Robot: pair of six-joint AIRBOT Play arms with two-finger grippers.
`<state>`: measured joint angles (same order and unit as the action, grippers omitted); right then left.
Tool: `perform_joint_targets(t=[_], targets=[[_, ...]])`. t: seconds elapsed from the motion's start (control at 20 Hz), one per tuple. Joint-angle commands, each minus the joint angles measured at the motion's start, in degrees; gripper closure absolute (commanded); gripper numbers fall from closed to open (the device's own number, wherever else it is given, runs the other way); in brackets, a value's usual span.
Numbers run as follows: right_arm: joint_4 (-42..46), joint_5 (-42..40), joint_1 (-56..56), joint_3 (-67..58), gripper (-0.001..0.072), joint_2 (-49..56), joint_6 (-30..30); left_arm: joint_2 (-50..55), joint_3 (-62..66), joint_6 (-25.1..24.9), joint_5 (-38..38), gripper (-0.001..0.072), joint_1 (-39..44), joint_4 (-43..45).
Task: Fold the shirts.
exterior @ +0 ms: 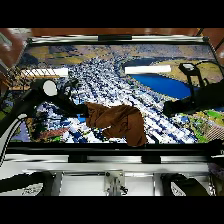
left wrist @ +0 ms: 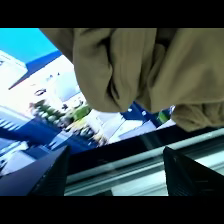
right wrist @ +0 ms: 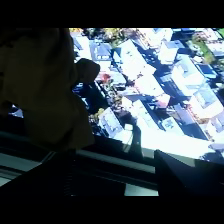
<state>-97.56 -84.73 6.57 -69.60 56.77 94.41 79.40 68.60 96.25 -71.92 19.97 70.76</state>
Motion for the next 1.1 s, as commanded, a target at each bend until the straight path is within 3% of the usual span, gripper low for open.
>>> perform_joint_targets(t=[0.0, 0.3, 0.35, 0.4, 0.45, 0.6, 0.65, 0.7, 1.05], targets=[[-5.5, 5.2, 0.0, 2.5, 0.012, 3.5, -1.0, 2.0, -7.2, 0.0, 11.1, -0.0007, -1.4, -4.8], [-7.8, 6.0, 0.1, 2.5, 0.0119, 13.8, -2.3, 7.5, -7.1, 0.1, 18.5, 0.0002, -1.4, -10.9], [-8.0, 6.0, 0.1, 2.5, 0.0119, 15.5, -2.3, 7.9, -7.1, 0.1, 19.0, 0.0084, -1.4, -11.0], [-8.4, 6.0, 0.1, 2.5, 0.0119, 17.2, -2.3, 8.1, -7.1, 0.0, 19.0, 0.03, -1.4, -11.0], [-9.1, 6.2, 0.1, 2.5, 0.0119, 18.5, -2.3, 8.1, -7.1, 0.0, 19.0, 0.0453, -1.4, -11.0], [-12.7, 8.9, 0.1, 2.5, 0.0119, 21.9, -2.3, 8.1, -7.1, -0.2, 19.0, 0.0505, -1.4, -11.3], [-13.8, 10.0, 0.1, 2.5, 0.0119, 22.9, -2.3, 8.1, -7.1, -0.2, 19.0, 0.0556, -1.4, -11.3], [-14.7, 10.7, 0.1, 2.5, 0.0119, 23.7, -2.3, 8.2, -7.1, -1.1, 19.0, 0.0673, -1.4, -11.3], [-19.3, 12.4, 4.1, 2.5, 0.0119, 29.1, 0.8, 8.0, -6.0, -2.8, 18.3, 0.0673, -1.4, -11.3]])
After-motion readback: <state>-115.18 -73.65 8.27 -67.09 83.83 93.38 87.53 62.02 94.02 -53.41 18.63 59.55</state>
